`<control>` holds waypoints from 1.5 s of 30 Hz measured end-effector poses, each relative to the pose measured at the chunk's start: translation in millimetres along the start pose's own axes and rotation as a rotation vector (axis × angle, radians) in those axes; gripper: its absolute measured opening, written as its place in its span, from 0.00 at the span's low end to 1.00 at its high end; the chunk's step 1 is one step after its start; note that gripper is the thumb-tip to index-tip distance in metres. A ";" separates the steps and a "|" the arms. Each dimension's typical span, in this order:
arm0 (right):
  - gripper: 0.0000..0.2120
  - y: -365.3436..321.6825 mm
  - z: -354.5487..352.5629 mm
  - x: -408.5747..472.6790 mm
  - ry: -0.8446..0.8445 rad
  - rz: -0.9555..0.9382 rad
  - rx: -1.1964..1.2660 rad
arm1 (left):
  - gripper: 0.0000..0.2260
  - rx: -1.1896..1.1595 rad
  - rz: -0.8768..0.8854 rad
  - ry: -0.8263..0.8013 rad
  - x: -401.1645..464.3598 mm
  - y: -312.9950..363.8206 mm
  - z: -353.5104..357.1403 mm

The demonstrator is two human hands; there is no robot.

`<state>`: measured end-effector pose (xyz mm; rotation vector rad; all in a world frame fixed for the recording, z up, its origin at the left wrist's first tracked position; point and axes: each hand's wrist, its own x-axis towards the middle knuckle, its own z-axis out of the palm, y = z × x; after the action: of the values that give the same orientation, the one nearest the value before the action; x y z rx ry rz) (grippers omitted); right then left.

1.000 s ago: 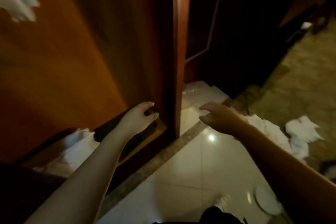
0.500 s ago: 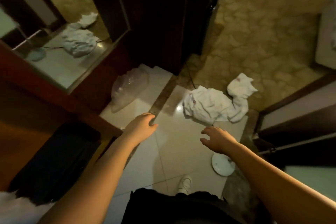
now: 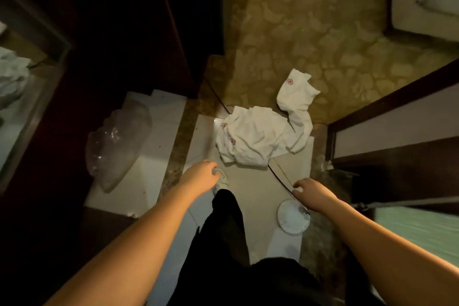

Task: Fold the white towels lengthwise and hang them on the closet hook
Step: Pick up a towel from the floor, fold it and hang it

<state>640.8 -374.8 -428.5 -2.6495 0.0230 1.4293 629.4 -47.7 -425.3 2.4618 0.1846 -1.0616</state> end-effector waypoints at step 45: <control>0.04 -0.1 89.1 430.6 -0.153 -0.127 0.578 | 0.12 -0.073 0.154 -0.469 432.8 -2.9 177.0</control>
<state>804.0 -342.8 -835.5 -2.0374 0.2132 1.3303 813.0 -148.7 -843.3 2.0555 -0.1103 -1.4906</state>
